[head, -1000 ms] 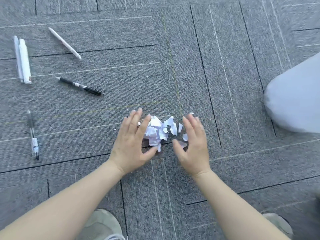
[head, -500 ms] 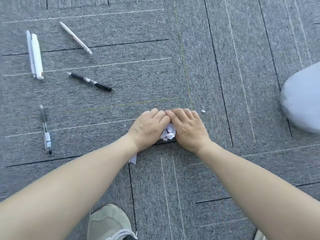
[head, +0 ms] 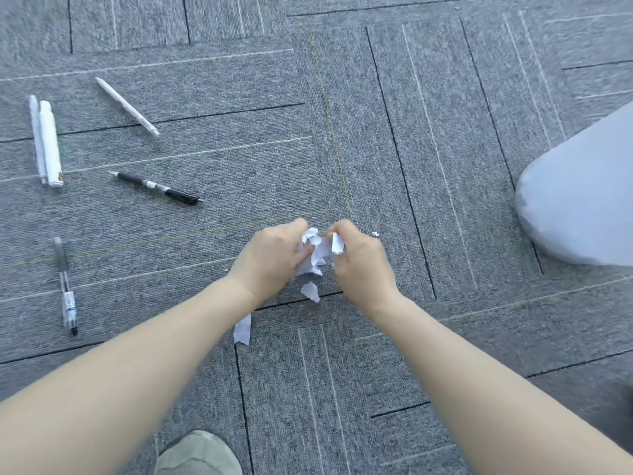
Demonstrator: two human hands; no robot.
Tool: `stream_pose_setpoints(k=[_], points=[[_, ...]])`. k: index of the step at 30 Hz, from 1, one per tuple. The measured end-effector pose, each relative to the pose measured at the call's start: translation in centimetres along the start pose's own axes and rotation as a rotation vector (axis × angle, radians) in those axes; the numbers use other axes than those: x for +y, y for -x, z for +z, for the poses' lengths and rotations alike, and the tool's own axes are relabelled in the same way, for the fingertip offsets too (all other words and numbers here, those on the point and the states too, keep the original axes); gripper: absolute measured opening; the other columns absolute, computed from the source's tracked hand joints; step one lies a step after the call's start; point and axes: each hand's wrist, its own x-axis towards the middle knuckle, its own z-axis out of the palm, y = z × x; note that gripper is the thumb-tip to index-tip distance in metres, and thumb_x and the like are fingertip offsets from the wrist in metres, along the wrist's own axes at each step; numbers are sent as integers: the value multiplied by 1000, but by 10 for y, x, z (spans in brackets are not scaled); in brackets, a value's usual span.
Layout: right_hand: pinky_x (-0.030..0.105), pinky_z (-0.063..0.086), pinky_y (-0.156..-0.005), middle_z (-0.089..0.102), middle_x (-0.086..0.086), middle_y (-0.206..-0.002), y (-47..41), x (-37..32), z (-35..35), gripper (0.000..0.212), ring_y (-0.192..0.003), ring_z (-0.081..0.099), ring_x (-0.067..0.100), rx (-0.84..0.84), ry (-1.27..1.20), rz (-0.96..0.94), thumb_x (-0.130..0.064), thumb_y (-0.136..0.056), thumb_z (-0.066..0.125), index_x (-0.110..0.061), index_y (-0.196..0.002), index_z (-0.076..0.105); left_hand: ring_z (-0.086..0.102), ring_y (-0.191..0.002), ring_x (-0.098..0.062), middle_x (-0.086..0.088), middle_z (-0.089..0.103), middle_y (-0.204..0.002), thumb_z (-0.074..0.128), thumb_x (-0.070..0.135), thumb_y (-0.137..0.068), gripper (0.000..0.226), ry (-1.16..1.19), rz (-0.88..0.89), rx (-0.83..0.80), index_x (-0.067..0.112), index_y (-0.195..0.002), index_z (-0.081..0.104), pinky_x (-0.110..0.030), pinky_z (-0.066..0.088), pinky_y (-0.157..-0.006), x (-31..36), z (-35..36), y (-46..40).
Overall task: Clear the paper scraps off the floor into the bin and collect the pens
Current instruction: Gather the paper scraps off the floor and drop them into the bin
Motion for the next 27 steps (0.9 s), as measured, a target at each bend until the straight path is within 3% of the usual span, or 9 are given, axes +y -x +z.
stream_pose_setpoints(k=[6, 10, 13, 15, 19, 22, 24, 26, 27], points=[[22, 34, -51, 51, -8, -61, -18, -36, -83, 14, -52, 43, 5, 450, -285, -15, -14, -99, 47, -17, -88, 56, 58, -48, -21, 4, 43, -51, 46, 28, -98, 33, 253, 129, 190, 13, -70, 38, -29, 36, -42, 73, -61, -63], [33, 41, -58, 53, -8, -63, -20, -58, -186, 18, -59, 48, 13, 755, -374, -25, -18, -97, 47, -20, -81, 57, 35, -41, -11, 8, 29, -48, 45, 37, -95, 38, 391, 280, 265, 21, -63, 31, -27, 28, -42, 167, -95, -123], [32, 39, -53, 49, -4, -57, -8, -60, -271, 25, -54, 45, 18, 947, -463, 6, -23, -95, 47, -24, -71, 52, 40, -48, -30, 7, 28, -50, 45, 37, -93, 38, 569, 364, 255, 17, -64, 32, -33, 30, -44, 252, -104, -167], [28, 35, -48, 45, -11, -48, 5, -49, -321, 28, -49, 43, 16, 1007, -484, 42, -21, -95, 46, -23, -68, 51, 36, -49, -30, 6, 28, -51, 46, 33, -94, 38, 634, 444, 260, 19, -62, 30, -35, 30, -46, 310, -102, -190], [24, 31, -46, 46, -7, -46, 31, 2, -385, 29, -37, 38, 11, 1018, -474, 251, -20, -95, 48, -13, -67, 53, 27, -50, -18, 5, 27, -49, 48, 23, -95, 44, 524, 502, 232, 20, -58, 23, -34, 20, -51, 397, -75, -221], [29, 39, -50, 54, -3, -49, 46, 41, -401, 26, -42, 46, 11, 836, -408, 458, -23, -91, 56, -12, -67, 54, 40, -58, -25, 2, 37, -51, 51, 23, -90, 40, 385, 466, 134, 16, -57, 31, -34, 23, -54, 415, -41, -235], [35, 50, -63, 64, -1, -76, 56, 52, -400, 17, -69, 58, 16, 651, -307, 572, -33, -87, 64, -16, -91, 62, 52, -69, -28, 2, 47, -59, 56, 29, -84, 31, 184, 470, 85, 16, -60, 42, -30, 28, -52, 412, -25, -239], [33, 43, -77, 60, -1, -118, 63, 62, -398, 50, -100, 56, 19, 534, -177, 664, -40, -85, 66, -21, -129, 52, 58, -87, -23, 3, 59, -83, 60, 39, -80, 16, -4, 477, -16, 24, -81, 60, -27, 34, -60, 408, -17, -238], [32, 42, -81, 53, 1, -132, 65, 65, -398, 59, -109, 54, 20, 536, -129, 685, -40, -86, 65, -20, -139, 45, 57, -96, -21, 2, 59, -99, 61, 45, -80, 28, -92, 486, -83, 25, -100, 62, -27, 39, -68, 407, -15, -238]])
